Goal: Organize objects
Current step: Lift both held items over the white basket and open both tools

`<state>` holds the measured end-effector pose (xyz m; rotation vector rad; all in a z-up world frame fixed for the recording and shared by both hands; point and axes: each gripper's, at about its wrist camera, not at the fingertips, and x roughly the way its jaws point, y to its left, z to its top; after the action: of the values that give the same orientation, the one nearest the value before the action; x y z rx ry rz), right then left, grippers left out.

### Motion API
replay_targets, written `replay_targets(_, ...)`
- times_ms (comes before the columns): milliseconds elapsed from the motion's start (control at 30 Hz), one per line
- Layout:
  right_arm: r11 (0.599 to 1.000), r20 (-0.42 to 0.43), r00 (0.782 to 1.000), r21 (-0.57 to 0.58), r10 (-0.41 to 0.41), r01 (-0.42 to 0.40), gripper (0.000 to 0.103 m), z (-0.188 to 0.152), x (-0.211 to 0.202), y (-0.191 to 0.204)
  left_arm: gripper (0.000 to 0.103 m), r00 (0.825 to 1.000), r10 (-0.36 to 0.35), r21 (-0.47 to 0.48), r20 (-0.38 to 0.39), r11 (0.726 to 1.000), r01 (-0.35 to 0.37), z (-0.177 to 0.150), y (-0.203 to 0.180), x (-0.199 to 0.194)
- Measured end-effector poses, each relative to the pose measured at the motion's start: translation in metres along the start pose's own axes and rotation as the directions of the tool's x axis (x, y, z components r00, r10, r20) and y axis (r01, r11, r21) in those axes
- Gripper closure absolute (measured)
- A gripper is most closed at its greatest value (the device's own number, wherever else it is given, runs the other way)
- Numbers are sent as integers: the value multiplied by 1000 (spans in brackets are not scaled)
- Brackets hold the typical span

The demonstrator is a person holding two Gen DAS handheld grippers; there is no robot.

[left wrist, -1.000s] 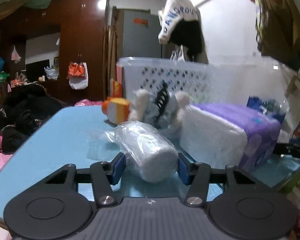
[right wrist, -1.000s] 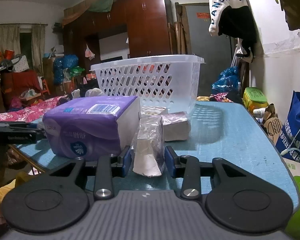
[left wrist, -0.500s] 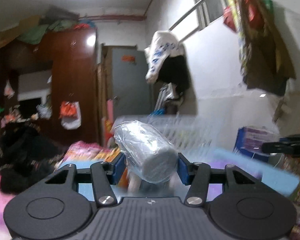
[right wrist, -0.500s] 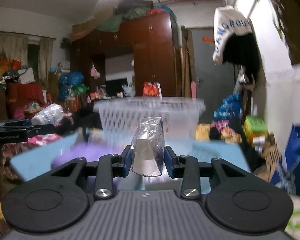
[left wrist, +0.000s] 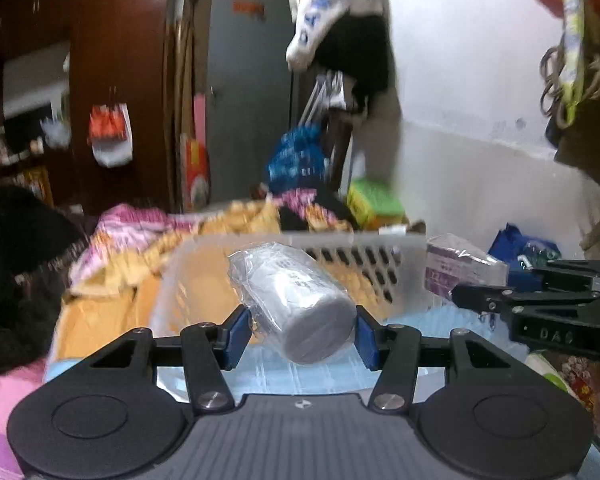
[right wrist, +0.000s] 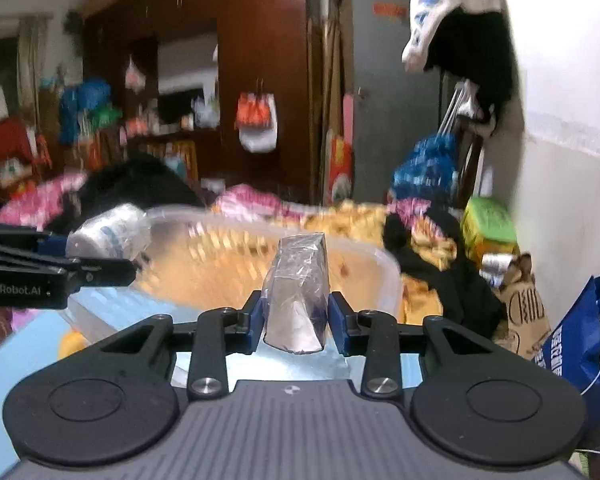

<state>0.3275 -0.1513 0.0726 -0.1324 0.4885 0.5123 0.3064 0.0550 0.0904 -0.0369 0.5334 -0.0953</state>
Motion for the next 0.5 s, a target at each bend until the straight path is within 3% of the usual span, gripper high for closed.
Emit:
replay_targets(33,1000,-14,1000,-5,-5,5,62,-2,4,0,41,1000,12,-8,1,1000,-12,-2,2,3)
replay_targets(67,1000,-6,1000,-7,-14,14,50,-2,4,0,23,1000,24,-14,10,1000,-24,-2,3,4)
replay_targets(100,1000,13,1000,0,-13,13,29,-2,2,-1,4,999,27,-15,27,1000,-26,-3,3,3)
replay_targets(167,999,82,996,12,30,-31,2,-8,-17,-2,0,997,10,-16,75,1000,-9,-6,6,-10)
replay_targets(333,996,198,977,-4,84,-85,0,-35,-73,-2,0,974,-24,46,227,999,14,-35,0,-70)
replay_targets(500,978,259,945,1,200,-208,0,-109,-120,-13,0,956,-83,107,283,993,54,-127,-1,-126)
